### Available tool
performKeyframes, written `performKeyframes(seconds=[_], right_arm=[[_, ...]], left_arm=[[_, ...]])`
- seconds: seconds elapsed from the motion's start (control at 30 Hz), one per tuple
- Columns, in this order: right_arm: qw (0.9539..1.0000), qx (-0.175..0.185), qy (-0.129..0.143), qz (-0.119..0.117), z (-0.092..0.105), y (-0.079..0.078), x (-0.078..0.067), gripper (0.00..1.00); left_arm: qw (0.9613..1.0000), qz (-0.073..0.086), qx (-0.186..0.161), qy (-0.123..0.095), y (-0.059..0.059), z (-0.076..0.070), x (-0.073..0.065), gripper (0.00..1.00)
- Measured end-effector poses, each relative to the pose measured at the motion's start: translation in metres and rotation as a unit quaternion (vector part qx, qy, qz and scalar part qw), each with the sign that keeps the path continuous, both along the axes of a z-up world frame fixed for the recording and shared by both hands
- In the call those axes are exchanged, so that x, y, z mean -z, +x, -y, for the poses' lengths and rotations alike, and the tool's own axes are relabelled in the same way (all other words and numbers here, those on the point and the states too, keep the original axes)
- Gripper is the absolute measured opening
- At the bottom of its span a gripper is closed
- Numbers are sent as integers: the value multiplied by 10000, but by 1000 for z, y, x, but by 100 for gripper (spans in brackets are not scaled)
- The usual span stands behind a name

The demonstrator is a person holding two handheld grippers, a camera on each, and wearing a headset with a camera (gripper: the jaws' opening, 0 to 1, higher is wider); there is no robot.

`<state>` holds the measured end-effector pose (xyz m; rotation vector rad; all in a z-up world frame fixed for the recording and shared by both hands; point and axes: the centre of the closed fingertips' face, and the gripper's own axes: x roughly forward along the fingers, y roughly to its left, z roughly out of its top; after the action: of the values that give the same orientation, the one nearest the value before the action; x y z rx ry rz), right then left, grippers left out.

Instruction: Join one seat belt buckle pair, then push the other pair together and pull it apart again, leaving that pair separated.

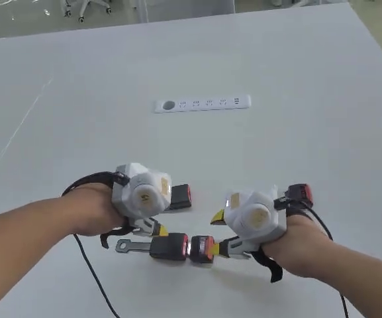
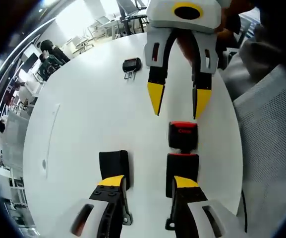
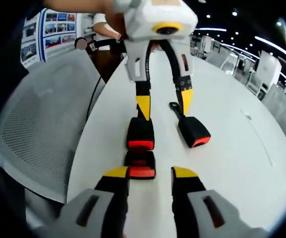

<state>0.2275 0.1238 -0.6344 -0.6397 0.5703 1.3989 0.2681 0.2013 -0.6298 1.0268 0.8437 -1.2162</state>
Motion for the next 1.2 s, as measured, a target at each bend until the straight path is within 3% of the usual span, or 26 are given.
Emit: performKeyframes(seconds=[0.23,0.3,0.5,0.7,0.87,1.07,1.2], right_arm=[[9996,193,-119,148,42,34,-1,34],[9993,317,-167,130,56,44,1,34],[9981,559,-250,117,92,68,5,33],[9953,865,-419,104,125,93,13,35],[9940,937,-558,116,145,102,20,35],[9917,980,-825,58,174,107,33,36],[9905,1000,-946,11,181,104,35,38]], left_arm=[[9999,61,-117,0,25,-3,6,40],[9998,108,-126,84,30,-5,11,42],[9995,166,-254,68,46,-6,13,43],[9994,106,-291,143,56,-9,23,44],[9994,81,-251,231,59,-9,33,44],[9994,118,-260,197,68,-6,32,43],[9997,130,-124,149,69,-4,36,45]])
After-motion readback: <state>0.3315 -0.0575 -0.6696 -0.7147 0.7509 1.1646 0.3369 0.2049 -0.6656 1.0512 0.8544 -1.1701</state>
